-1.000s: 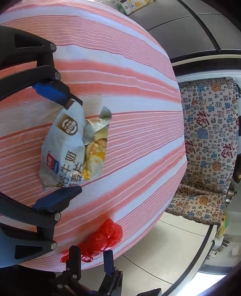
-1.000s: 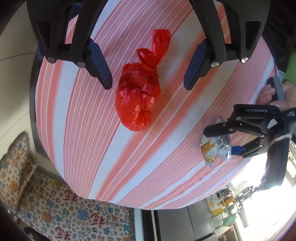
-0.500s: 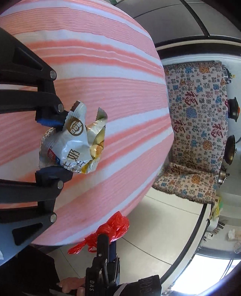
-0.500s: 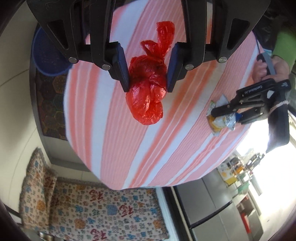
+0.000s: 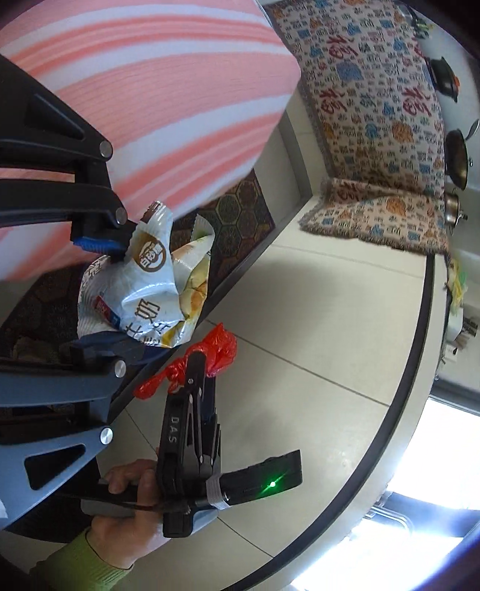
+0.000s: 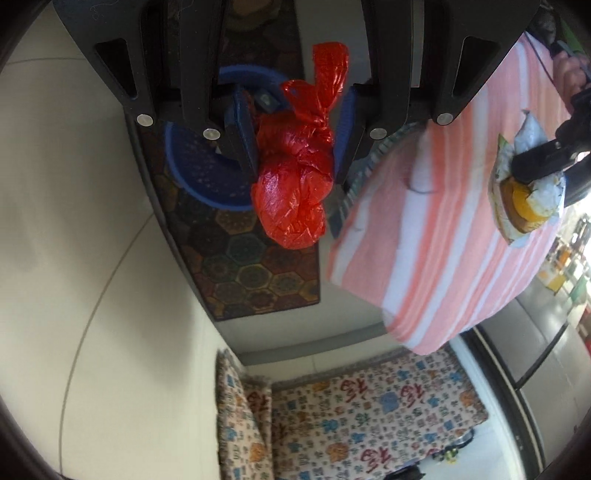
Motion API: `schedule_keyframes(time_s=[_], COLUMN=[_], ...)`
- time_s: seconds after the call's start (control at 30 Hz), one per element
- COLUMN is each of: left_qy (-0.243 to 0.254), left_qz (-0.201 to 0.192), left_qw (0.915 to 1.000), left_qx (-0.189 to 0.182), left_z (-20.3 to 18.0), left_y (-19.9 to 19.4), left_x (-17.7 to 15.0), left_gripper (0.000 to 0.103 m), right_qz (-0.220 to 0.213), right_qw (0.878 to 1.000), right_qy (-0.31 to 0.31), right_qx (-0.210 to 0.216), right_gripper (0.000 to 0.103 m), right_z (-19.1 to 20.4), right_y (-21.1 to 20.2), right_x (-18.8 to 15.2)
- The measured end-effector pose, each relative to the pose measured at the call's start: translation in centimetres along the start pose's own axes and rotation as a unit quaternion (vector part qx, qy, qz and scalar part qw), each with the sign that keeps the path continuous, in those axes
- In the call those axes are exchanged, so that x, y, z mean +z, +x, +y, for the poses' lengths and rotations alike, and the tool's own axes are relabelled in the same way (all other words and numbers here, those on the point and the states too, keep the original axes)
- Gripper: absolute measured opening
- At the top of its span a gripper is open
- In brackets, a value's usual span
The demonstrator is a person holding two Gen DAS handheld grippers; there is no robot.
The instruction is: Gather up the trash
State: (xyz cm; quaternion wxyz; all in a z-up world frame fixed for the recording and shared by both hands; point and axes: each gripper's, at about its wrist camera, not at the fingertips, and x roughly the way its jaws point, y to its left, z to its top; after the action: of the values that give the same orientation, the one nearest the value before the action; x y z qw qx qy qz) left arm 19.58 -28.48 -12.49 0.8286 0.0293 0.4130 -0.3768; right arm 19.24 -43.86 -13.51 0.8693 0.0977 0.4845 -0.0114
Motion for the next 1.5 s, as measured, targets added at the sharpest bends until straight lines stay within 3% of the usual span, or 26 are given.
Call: schedule_keyframes(time_s=[0.2,0.4,0.43,0.47,0.53,0.7,0.8,0.9,0.97,1.1,1.17,1.33,1.5], left_qy=[0.022,0.02,0.022,0.024,0.022,0.01,0.01,0.032,0.047,0.043,0.037,0.036,0.051], left_qz=[0.046,0.08,0.083,0.087,0.082,0.074,0.062,0.043,0.027,0.003,0.008,0.027,0.003], left_qw=[0.9986,0.9965,0.9962,0.9959,0.9963,0.9971,0.998,0.9985,0.9983,0.9988,0.999,0.9966,0.9923], left_qx=[-0.014,-0.015,-0.014,-0.011,-0.006,-0.01,-0.005,0.011,0.02,0.021,0.022,0.069,0.113], left_z=[-3.5,-3.1,-3.3,-3.3,-3.4,-3.3,-3.7,-4.7,-5.5,-6.2,-5.9,-6.4,-7.5], left_y=[8.8,14.8,15.7,16.4,17.9,18.5,17.2,14.4,11.7,6.4,4.4,0.7,-2.1], left_x=[1.2,1.2,1.2,1.2,1.7,2.2,2.2,1.9,1.4,0.3,-0.5,-2.6,-4.3], left_gripper=[0.034,0.037,0.039,0.049,0.06,0.06,0.06,0.06,0.069,0.087,0.103,0.103,0.103], right_qz=[0.012,0.023,0.025,0.024,0.021,0.014,0.002,-0.012,-0.021,-0.025,-0.028,-0.033,-0.047], right_qw=[0.998,0.994,0.993,0.992,0.99,0.987,0.986,0.987,0.987,0.99,0.989,0.983,0.983], right_qy=[0.056,0.107,0.117,0.127,0.141,0.161,0.165,0.16,0.153,0.131,0.13,0.15,0.121], right_qx=[-0.011,0.005,0.007,0.01,0.012,0.014,-0.006,-0.025,-0.032,-0.046,-0.057,-0.101,-0.128], right_gripper=[0.04,0.044,0.047,0.048,0.062,0.065,0.07,0.09,0.101,0.102,0.103,0.103,0.103], right_z=[-5.5,-9.2,-9.8,-10.1,-11.1,-12.4,-12.3,-11.6,-10.7,-8.6,-7.6,-5.5,-3.1], right_y=[2.2,4.7,5.1,5.4,6.0,5.7,4.4,2.3,0.7,-3.2,-5.2,-10.0,-14.2], right_x=[-0.9,-1.4,-1.5,-1.6,-2.0,-2.4,-2.6,-2.9,-3.4,-5.2,-6.9,-11.6,-14.2])
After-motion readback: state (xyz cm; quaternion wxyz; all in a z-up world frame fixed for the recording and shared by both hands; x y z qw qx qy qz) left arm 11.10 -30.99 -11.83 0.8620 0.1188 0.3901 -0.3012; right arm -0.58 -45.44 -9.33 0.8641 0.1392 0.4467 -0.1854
